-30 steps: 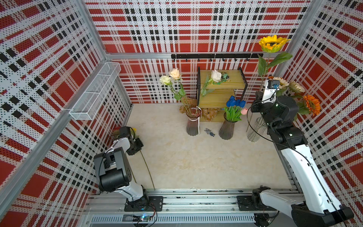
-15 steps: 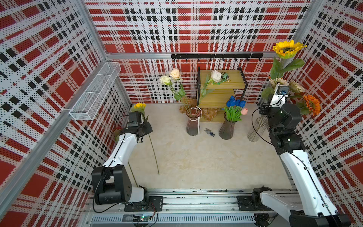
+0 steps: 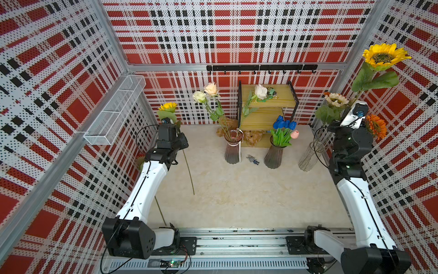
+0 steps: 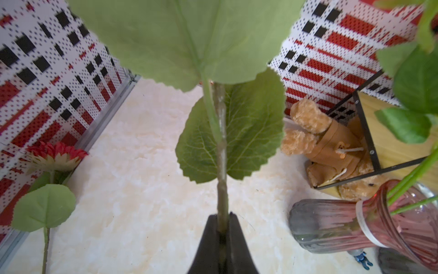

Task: Arrange the flowers in different vases according to their variety
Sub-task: Pick up the flower at the center of the board.

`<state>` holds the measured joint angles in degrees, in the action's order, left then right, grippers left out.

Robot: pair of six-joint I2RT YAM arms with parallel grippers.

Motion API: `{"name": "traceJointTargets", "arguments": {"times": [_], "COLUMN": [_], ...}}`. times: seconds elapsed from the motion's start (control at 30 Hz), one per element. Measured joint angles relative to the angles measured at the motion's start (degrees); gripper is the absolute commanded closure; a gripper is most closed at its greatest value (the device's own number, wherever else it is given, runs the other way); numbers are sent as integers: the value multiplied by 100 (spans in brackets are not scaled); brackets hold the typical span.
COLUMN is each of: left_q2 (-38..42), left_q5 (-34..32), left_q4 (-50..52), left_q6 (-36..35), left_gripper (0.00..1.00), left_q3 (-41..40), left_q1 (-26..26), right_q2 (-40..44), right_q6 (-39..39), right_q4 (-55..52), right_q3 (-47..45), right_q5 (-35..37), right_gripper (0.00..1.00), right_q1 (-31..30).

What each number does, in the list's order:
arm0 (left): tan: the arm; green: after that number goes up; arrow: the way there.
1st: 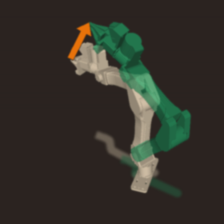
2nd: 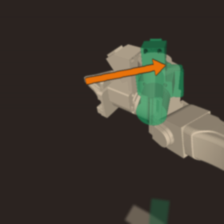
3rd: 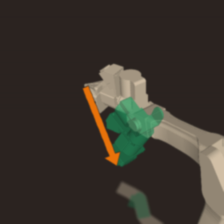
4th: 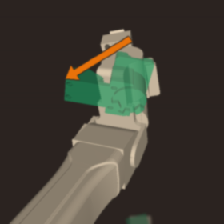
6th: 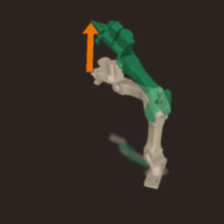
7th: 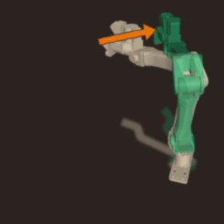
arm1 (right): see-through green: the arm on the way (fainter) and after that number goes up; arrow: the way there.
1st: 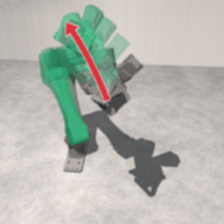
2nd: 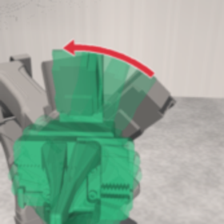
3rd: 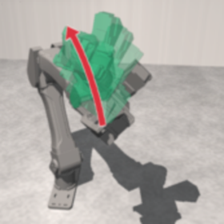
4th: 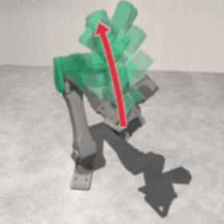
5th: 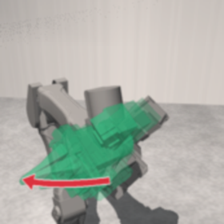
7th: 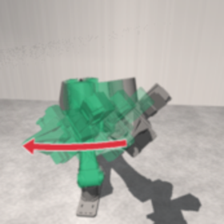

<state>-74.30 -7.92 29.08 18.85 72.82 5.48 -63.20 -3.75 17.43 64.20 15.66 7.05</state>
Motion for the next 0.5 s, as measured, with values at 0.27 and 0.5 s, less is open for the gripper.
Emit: {"name": "traceJointTargets", "arguments": {"times": [0.27,0.5], "left_q2": [361,411], "left_q5": [-310,-511], "left_q4": [0,92], "left_q6": [-2,0], "left_gripper": [100,100], "left_q3": [278,278], "left_q1": [245,367], "right_q2": [-529,-942], "right_q6": [393,710], "right_q4": [564,879], "right_q3": [-254,-326], "right_q5": [-505,-782], "right_gripper": [100,100], "right_q1": [501,638]}}
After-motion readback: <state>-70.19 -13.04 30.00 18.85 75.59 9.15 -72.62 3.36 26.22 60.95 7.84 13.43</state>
